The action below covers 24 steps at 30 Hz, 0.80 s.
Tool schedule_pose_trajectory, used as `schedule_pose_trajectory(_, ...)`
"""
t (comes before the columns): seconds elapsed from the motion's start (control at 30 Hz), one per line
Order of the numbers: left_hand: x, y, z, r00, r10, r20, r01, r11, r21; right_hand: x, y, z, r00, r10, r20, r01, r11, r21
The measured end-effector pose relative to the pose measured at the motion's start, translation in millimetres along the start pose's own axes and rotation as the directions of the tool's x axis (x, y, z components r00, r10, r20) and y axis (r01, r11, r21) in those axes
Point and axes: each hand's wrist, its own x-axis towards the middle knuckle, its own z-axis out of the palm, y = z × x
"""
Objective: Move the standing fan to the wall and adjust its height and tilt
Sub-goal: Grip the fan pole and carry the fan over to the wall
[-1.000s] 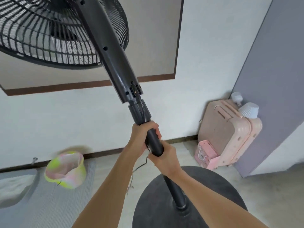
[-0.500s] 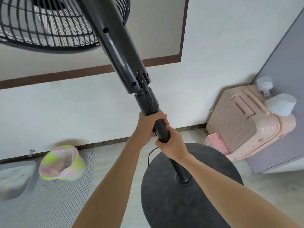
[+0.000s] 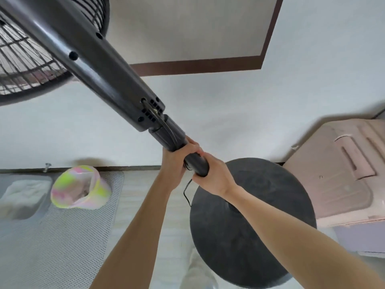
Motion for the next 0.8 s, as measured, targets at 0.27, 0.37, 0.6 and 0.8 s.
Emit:
schedule_pose_trajectory(0.27,27,-132,-3,0.995,0.013,-0.101,-0.026,0.991,-0.13,25,133,21,0.99,-0.082,0.117,0.097,0.987,-0.132)
schedule_pose_trajectory(0.37,33,-198,-10,0.989,0.032,-0.146,-0.054,0.987,-0.151,27,191,42,0.981,-0.113,0.155,0.139,0.975,-0.172)
schedule_pose_trajectory(0.6,57,-343,-68,0.972,0.013,-0.233,-0.057,0.982,-0.181,41,320,131,0.966,-0.178,0.189,0.217,0.952,-0.214)
schedule_pose_trajectory(0.8,79,-445,-113,0.958,0.004,-0.285,-0.07,0.972,-0.224,55,412,203,0.96,-0.197,0.197,0.243,0.938,-0.248)
